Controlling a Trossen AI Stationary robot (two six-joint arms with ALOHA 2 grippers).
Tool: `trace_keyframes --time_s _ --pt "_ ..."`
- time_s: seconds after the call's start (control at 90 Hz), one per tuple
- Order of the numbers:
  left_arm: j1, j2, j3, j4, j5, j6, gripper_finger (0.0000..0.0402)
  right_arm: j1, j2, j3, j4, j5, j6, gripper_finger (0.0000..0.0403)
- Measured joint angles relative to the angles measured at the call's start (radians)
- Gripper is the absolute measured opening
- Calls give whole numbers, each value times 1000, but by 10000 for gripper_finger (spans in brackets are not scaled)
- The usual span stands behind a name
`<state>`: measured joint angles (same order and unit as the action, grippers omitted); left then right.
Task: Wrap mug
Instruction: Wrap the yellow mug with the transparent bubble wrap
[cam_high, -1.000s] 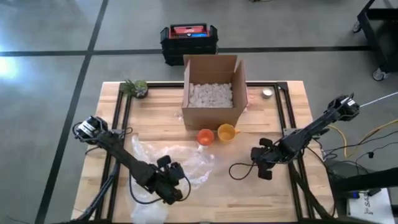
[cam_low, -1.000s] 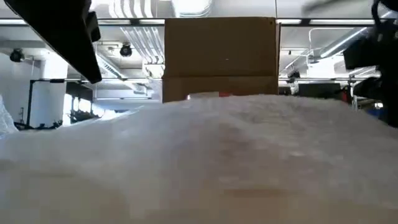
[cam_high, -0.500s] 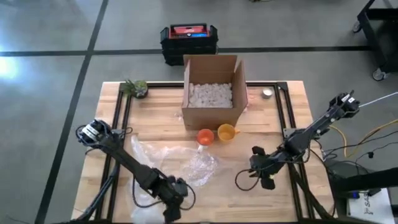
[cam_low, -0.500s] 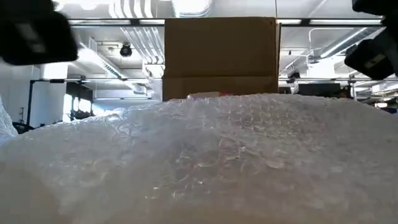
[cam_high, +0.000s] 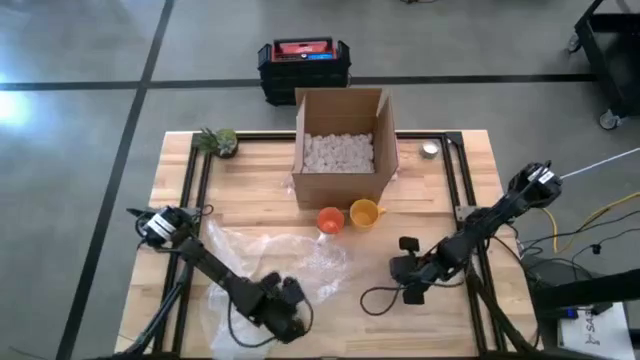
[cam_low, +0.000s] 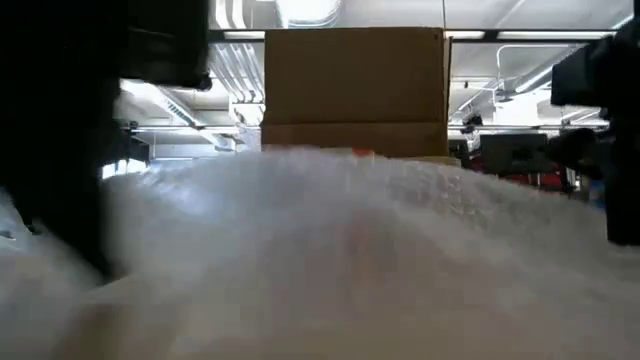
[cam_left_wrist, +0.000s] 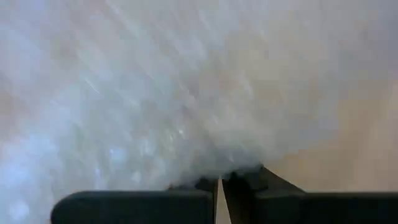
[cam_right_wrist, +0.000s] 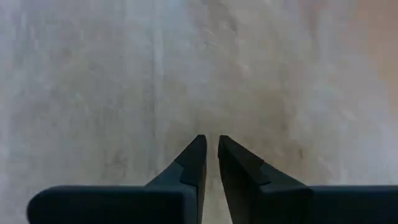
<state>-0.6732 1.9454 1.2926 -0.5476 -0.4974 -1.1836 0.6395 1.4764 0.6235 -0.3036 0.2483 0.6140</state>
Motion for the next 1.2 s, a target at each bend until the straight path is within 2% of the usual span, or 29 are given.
trace_keyframes --time_s 0.067,0.2,0.322,0.467,0.533,0.622,0.789,0.889,0.978,1.089,1.2 --pt "-2 -16 2 2 -117 -7 0 0 29 0 31 7 0 23" --pt "7 -27 0 -1 -239 2 0 0 66 4 82 15 -1 26" --pt "20 -77 2 3 -307 26 0 6 73 4 90 15 -1 28" --pt "31 -142 2 -4 -306 79 0 8 66 3 89 12 -3 23" --pt "41 -192 2 -26 -276 91 0 9 61 2 88 7 0 24" --pt "58 -256 2 -89 -160 90 0 10 62 2 88 2 1 25" --pt "66 -364 2 -335 -34 18 0 10 60 2 89 -6 7 19" --pt "67 -406 2 -507 -1 -44 0 10 59 2 90 -10 7 19" --pt "67 -429 2 -618 -31 -103 0 10 58 1 94 -12 4 18" --pt "68 -425 0 -654 -26 -136 0 11 58 0 100 -14 -2 18" --pt "61 -388 -1 -644 79 -143 0 15 58 0 101 -16 -3 18"
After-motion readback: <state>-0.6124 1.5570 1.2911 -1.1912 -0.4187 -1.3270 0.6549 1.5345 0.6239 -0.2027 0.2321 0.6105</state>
